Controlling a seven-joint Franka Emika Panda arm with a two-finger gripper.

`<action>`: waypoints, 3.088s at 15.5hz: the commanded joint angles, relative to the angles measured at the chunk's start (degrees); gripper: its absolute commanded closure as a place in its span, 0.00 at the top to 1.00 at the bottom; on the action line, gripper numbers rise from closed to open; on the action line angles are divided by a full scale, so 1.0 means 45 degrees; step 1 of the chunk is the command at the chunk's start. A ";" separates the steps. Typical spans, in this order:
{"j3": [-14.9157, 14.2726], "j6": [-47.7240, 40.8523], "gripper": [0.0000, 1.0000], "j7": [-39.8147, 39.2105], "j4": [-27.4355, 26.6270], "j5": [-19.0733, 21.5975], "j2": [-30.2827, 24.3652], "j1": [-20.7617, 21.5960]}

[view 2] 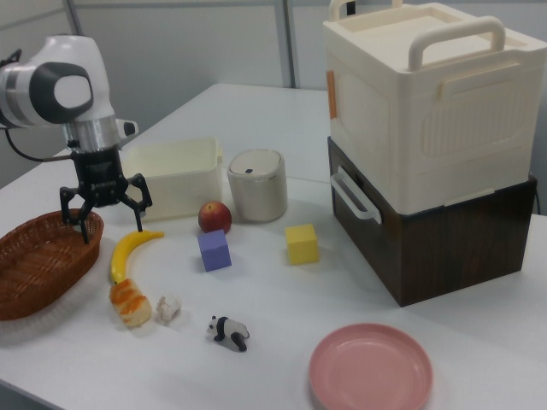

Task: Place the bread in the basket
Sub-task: 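Lower the gripper over the orange bread roll and close on it, then lift the held bread roll up off the table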

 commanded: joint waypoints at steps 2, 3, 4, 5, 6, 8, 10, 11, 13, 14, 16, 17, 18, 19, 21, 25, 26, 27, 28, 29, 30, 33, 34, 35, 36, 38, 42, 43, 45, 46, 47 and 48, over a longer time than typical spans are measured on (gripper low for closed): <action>-0.0033 0.2999 1.00 -0.0561 -0.2012 -0.0076 -0.0019 0.0187; -0.0033 0.3743 1.00 -0.0250 -0.2463 -0.0075 -0.0040 0.0206; -0.0033 0.4408 1.00 -0.0034 -0.2757 -0.0075 -0.0021 0.0284; -0.0033 0.4956 1.00 0.0064 -0.3031 -0.0075 0.0057 0.0439; -0.0033 0.5426 1.00 0.0065 -0.3227 -0.0075 0.0077 0.0499; -0.0033 0.5684 1.00 0.0085 -0.3365 -0.0075 0.0135 0.0558; 0.0006 0.5684 1.00 0.0085 -0.3385 -0.0075 0.0214 0.0986; 0.0006 0.5665 1.00 0.0085 -0.3385 -0.0075 0.0233 0.1026; 0.0026 0.5665 1.00 0.0085 -0.3463 -0.0075 0.0331 0.1201; 0.0026 0.5684 1.00 0.0085 -0.3463 -0.0075 0.0466 0.1202; 0.0026 0.5742 1.00 0.0085 -0.3522 -0.0075 0.0895 0.1280; 0.0006 0.5743 1.00 0.0085 -0.3522 -0.0075 0.0975 0.1280; 0.0006 0.5743 1.00 0.0085 -0.3522 -0.0075 0.1053 0.1280; 0.0006 0.5762 1.00 0.0085 -0.3522 -0.0114 0.1208 0.1280; 0.0006 0.6035 1.00 0.0085 -0.3522 -0.0212 0.1502 0.1241; 0.0006 0.6036 1.00 0.0066 -0.3483 -0.0719 0.1776 0.1202; 0.0006 0.6075 1.00 0.0065 -0.3483 -0.0739 0.1834 0.1202; 0.0006 0.6075 1.00 0.0065 -0.3464 -0.0739 0.1970 0.1202; 0.0006 0.6075 1.00 0.0065 -0.3444 -0.0778 0.2010 0.1183; 0.0006 0.6075 1.00 0.0065 -0.3444 -0.0875 0.2011 0.1163; 0.0006 0.6075 1.00 0.0065 -0.3424 -0.0934 0.2030 0.1163; 0.0006 0.6094 0.41 0.0085 -0.3230 -0.1168 0.2361 0.1105; 0.0006 0.6075 0.20 0.0104 -0.3210 -0.1188 0.2440 0.1105; 0.0006 0.6075 0.12 0.0201 -0.3190 -0.1169 0.2441 0.1105; -0.0013 0.6075 0.06 0.0415 -0.3132 -0.1188 0.2441 0.1105; 0.0006 0.6036 0.06 0.0728 -0.2956 -0.1189 0.2441 0.1105; -0.0013 0.5958 0.06 0.1956 -0.2722 -0.1189 0.2188 0.1144; 0.0006 0.5900 0.06 0.2405 -0.2431 -0.1189 0.2129 0.1144; 0.0006 0.5316 0.06 0.3674 -0.1553 -0.1150 0.2031 0.1222; 0.0026 0.5081 0.06 0.4027 -0.1201 -0.1092 0.1992 0.1261; 0.0026 0.5021 0.07 0.4262 -0.0850 -0.0956 0.1914 0.1261; 0.0045 0.5020 0.07 0.4671 -0.0537 -0.0819 0.1894 0.1280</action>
